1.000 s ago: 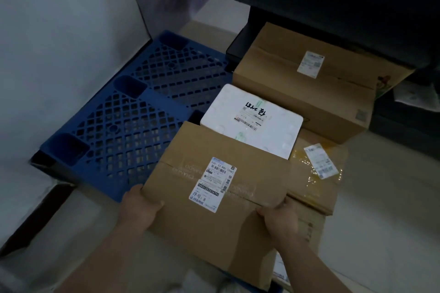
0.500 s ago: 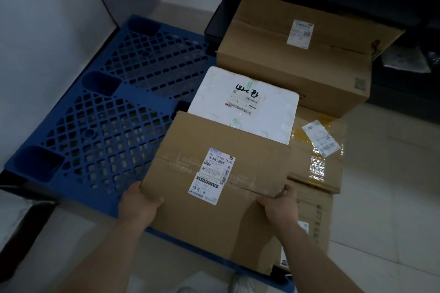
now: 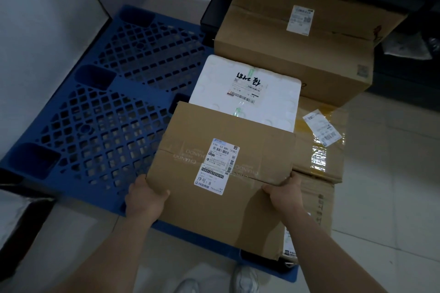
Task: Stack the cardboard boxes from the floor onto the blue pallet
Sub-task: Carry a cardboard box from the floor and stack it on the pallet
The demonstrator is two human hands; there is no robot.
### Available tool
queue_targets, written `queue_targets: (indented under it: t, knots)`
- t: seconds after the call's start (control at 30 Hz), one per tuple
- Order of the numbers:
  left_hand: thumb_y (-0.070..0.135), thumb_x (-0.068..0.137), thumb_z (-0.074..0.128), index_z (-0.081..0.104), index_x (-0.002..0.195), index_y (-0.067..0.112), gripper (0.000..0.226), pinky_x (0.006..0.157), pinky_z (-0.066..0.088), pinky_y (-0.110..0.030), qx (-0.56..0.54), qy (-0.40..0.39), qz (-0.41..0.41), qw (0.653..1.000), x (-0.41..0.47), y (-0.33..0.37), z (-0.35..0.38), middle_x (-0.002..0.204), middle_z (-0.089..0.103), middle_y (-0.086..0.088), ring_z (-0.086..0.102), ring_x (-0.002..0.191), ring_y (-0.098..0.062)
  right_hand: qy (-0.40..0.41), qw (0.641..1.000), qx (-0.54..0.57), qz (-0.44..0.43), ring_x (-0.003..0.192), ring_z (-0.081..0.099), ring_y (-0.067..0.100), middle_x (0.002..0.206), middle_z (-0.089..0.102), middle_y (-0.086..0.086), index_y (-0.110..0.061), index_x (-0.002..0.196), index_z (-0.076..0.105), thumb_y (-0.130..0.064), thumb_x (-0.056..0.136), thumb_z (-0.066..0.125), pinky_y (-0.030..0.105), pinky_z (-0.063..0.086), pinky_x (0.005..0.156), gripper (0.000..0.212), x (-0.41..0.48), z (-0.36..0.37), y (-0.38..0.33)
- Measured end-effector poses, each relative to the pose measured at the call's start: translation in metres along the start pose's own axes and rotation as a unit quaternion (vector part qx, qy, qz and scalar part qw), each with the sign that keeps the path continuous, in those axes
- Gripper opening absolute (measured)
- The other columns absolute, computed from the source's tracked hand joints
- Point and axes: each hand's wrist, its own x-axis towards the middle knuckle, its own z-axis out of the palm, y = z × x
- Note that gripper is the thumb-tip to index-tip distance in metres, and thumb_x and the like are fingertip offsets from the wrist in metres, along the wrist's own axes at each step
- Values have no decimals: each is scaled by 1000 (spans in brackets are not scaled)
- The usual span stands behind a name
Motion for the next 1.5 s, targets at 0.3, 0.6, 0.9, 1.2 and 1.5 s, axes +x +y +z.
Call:
queue_targets:
  t: [0.3, 0.6, 0.9, 1.2, 1.5]
  knots:
    - [31, 83, 66, 40, 132, 10, 59, 94, 46, -51, 48, 2, 18, 999, -4, 11, 2, 131, 47, -16, 48, 117, -37, -8, 1000, -26, -1, 117, 52, 34, 134, 50, 15, -9, 143, 26, -10, 80, 72, 32, 41, 80, 78, -8, -7, -6]
    - [37, 84, 58, 40, 139, 22, 60, 93, 50, -48, 31, -1, 102, 994, -30, 52, -10, 126, 52, -6, 52, 114, -30, 14, 997, -66, -29, 106, 58, 31, 126, 56, 15, -5, 141, 33, -16, 85, 66, 37, 51, 77, 65, -38, -39, -31]
    - [29, 93, 55, 37, 142, 9, 55, 89, 46, -34, 29, -48, 220, 974, -134, 145, -55, 138, 50, -8, 55, 112, -24, 25, 992, -87, -92, 66, 51, 8, 104, 63, 5, -12, 140, 44, -18, 88, 65, 18, 41, 53, 57, -121, -138, -87]
    - [30, 95, 53, 31, 147, 10, 60, 103, 41, -37, 46, -89, 374, 922, -288, 227, -113, 148, 40, -9, 46, 129, -27, 121, 981, -60, -142, 104, 63, 25, 134, 56, 13, -14, 143, 42, -20, 89, 64, 30, 49, 77, 59, -254, -284, -113]
    - [34, 94, 54, 35, 145, 14, 58, 100, 43, -36, 74, -132, 499, 854, -461, 290, -89, 145, 45, -7, 47, 128, -26, 217, 969, -16, -114, 114, 58, 24, 137, 53, 11, -17, 142, 45, -27, 85, 71, 29, 49, 86, 63, -348, -441, -53]
